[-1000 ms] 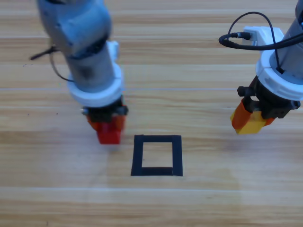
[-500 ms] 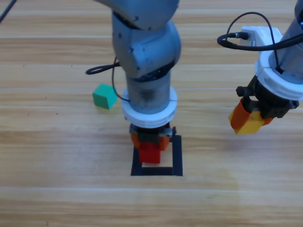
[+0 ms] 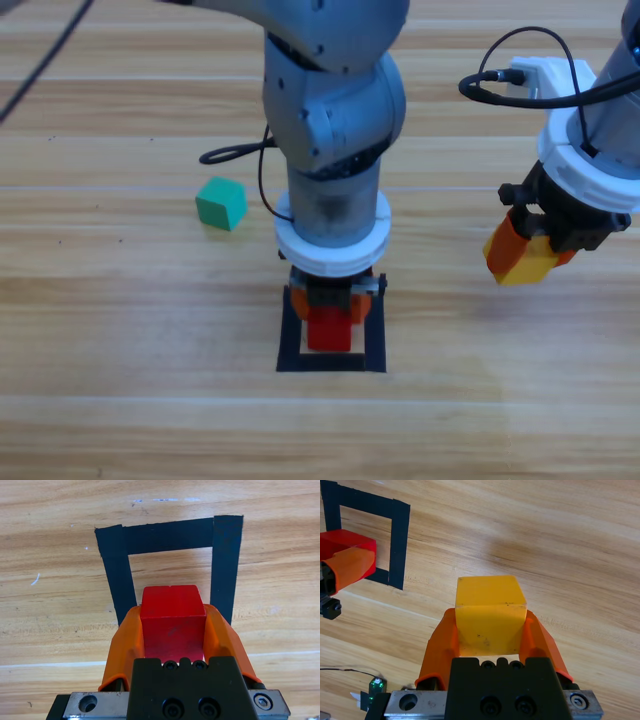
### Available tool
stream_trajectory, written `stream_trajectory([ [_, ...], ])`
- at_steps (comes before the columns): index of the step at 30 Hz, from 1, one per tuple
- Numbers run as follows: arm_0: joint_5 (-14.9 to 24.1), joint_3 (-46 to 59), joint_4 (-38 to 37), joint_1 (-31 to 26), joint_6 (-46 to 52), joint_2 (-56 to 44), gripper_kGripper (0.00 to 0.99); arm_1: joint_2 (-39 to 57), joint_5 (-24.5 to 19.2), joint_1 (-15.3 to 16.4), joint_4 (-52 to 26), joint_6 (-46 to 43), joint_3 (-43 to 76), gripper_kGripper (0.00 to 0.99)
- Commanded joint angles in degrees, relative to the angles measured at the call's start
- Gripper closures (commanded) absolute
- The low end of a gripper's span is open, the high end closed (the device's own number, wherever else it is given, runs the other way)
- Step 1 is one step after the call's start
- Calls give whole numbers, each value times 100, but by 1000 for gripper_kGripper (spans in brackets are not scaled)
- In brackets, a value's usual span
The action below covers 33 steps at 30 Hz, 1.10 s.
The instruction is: Stack the blocks in the rectangular block: red at the bottom, yellow in the middle, green on top
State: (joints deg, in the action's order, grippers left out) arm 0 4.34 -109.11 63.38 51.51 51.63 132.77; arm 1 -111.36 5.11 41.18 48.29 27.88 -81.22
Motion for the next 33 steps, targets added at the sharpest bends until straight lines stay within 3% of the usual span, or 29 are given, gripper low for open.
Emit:
stream_trajectory([
  [1,58,-32,25,113,102,338,972,-308,-2,118,-162,68,27,990],
  [33,23,12,-54,113,418,364,970,-431,25,118,-162,77,1,990],
])
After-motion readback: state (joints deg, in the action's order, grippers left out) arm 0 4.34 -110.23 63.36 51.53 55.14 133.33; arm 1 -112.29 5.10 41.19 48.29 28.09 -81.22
